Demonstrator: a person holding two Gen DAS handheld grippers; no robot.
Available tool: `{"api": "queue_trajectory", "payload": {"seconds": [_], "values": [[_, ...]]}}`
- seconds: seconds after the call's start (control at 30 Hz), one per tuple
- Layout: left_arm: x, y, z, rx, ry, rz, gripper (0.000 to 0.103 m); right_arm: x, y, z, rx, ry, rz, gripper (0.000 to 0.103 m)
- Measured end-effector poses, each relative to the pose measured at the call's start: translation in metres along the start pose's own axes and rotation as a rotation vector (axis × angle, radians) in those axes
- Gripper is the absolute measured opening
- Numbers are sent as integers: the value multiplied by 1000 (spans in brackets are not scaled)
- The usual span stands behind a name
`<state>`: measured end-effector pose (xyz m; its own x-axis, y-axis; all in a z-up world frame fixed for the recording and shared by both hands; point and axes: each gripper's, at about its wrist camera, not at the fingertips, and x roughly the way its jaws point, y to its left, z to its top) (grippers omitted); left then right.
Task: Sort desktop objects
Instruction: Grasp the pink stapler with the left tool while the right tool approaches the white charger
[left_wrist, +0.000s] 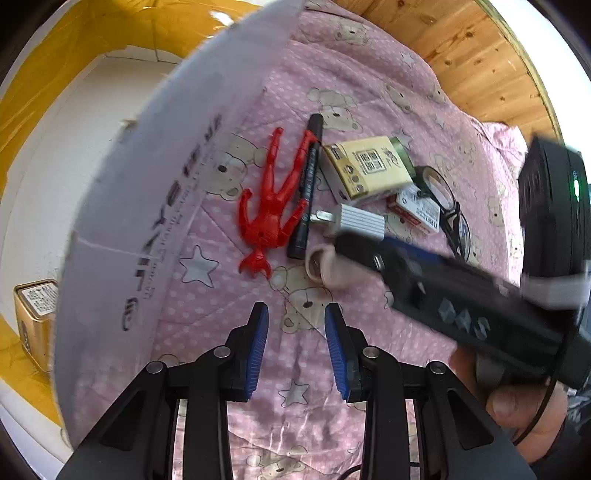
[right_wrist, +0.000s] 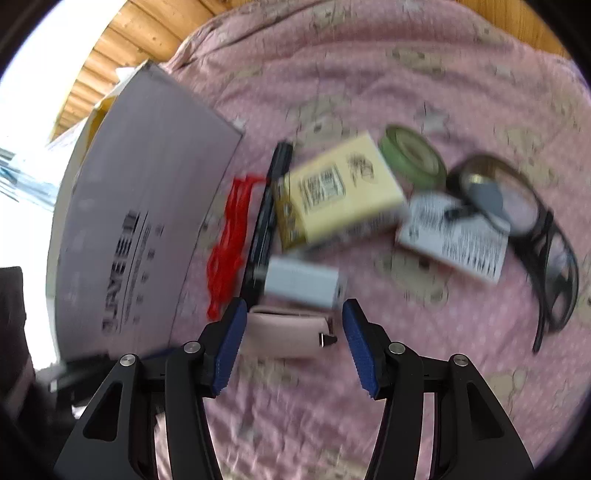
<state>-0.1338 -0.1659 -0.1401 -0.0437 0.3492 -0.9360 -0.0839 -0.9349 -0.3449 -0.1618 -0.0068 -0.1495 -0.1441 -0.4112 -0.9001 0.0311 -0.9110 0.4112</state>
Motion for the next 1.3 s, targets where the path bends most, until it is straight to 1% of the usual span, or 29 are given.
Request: {"api": "queue_trajectory", "payload": {"seconds": [0.03, 0.1, 0.17, 0.2, 0.3, 0.37, 0.5, 0.6, 0.67, 0.8, 0.87, 0.93, 1.03, 1.1, 1.17, 1.23, 1.3], "values": [[-1, 2, 1, -2, -2, -3, 33, -2, -3, -5, 0, 11, -2, 57], [-2, 3, 1, -4, -4, -14, 33, 0, -12, -22, -5, 85, -75, 57], [-2, -1, 2, 12, -3, -19, 33, 2, -27, -39, 29, 147, -50, 58], [-1, -3, 2, 20, -2, -21, 33, -1, -34, -45, 50, 148, -49, 58], [5, -13, 1, 50, 7, -40, 33, -16, -47, -50, 89, 100, -49, 58], [11, -22, -2, 82, 21, -57, 33, -24, -50, -45, 110, 61, -36, 59], [23, -36, -11, 165, 50, -81, 33, -34, -48, -33, 105, 3, -30, 59], [35, -43, -16, 215, 77, -94, 34, -35, -54, -28, 116, -10, -40, 59], [43, -46, -19, 227, 90, -101, 36, -35, -63, -30, 138, -12, -39, 59], [51, -49, -20, 246, 79, -87, 38, -33, -77, -35, 173, -1, -36, 59], [49, -50, -21, 252, 75, -97, 38, -34, -77, -34, 179, -1, -18, 59], [49, -49, -22, 260, 71, -98, 38, -33, -68, -31, 160, -5, 16, 59], [51, -45, -23, 240, 45, -78, 38, -29, -53, -20, 125, -12, 31, 59], [49, -36, -22, 185, 7, -66, 37, -22, -40, -9, 74, -26, 38, 59], [49, -26, -23, 120, 5, -98, 35, -13, -26, 2, 6, -26, 46, 59], [49, -25, -26, 115, 11, -102, 32, -5, -13, 9, -71, -14, 81, 59], [48, -27, -29, 129, 12, -96, 31, 3, -7, 15, -128, -17, 67, 59]]}}
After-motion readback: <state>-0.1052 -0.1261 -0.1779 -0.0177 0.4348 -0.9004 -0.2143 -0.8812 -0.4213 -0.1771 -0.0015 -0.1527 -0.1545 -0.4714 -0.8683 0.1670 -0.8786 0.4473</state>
